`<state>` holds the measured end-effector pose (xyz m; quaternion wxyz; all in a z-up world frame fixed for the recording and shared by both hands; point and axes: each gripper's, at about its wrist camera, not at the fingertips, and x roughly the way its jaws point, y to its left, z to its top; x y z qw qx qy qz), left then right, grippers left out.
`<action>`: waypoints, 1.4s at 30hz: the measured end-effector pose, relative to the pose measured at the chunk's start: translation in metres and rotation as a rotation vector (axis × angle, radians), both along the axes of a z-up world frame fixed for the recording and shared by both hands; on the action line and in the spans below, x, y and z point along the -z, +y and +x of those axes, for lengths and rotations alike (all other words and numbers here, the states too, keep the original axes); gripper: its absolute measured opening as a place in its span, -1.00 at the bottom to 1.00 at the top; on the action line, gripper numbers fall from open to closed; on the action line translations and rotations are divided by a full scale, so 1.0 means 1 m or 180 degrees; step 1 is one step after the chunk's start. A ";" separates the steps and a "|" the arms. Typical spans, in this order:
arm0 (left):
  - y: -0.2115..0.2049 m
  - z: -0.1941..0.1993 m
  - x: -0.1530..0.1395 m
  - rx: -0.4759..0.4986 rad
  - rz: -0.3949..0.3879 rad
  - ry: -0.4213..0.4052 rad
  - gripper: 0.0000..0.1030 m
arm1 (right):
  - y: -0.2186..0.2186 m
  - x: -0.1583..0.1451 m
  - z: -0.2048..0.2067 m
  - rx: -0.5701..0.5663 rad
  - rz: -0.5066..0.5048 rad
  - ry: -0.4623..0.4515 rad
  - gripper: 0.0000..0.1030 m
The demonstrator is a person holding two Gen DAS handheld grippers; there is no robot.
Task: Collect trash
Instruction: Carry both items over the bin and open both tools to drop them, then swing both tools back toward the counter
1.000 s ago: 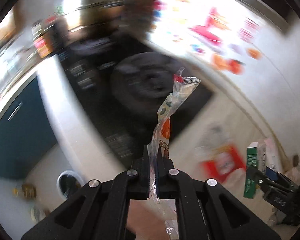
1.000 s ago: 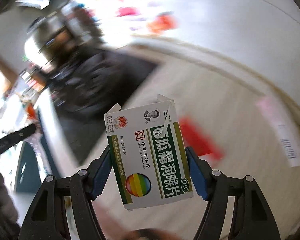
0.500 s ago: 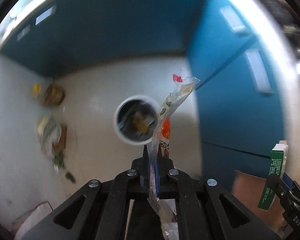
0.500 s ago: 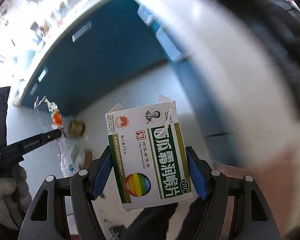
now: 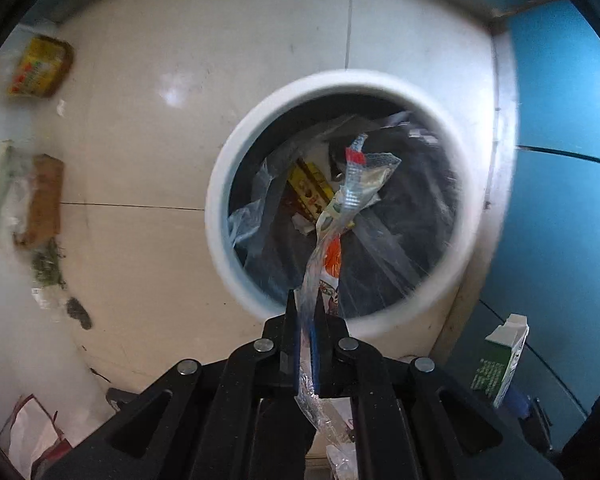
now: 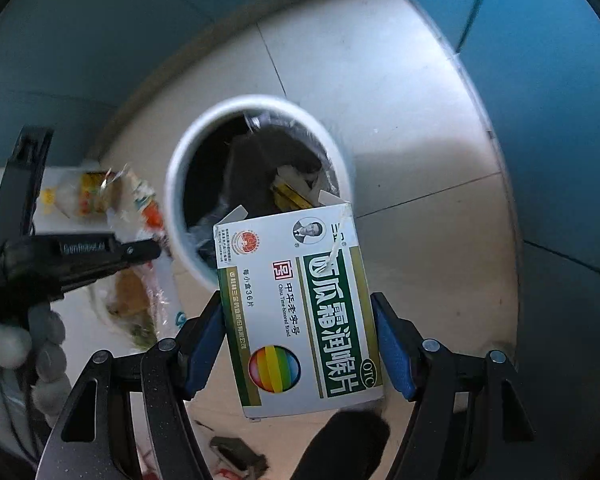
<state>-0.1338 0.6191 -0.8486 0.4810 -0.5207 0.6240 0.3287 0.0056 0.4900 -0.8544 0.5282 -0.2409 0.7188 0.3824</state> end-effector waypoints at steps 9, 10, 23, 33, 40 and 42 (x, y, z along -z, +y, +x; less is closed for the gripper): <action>0.007 -0.007 0.027 -0.0095 -0.0047 -0.0069 0.62 | 0.035 0.061 -0.012 -0.0329 -0.0158 0.0043 0.73; 0.009 -0.007 0.024 -0.0091 -0.0010 -0.0059 1.00 | 0.034 0.059 -0.009 -0.0332 -0.0159 0.0032 0.77; -0.009 -0.030 -0.065 0.0178 0.1002 0.0243 1.00 | 0.023 -0.002 -0.007 -0.0546 -0.0144 -0.0687 0.98; -0.053 -0.051 -0.171 0.0282 0.1555 0.0263 1.00 | -0.005 -0.100 -0.019 -0.0477 0.0069 -0.0984 0.98; -0.091 -0.052 -0.270 0.0256 0.1654 0.0068 1.00 | -0.033 -0.213 -0.027 -0.0453 0.0323 -0.1123 0.97; -0.101 -0.052 -0.301 0.0272 0.1716 0.0019 1.00 | -0.042 -0.250 -0.028 -0.0434 0.0397 -0.1169 0.97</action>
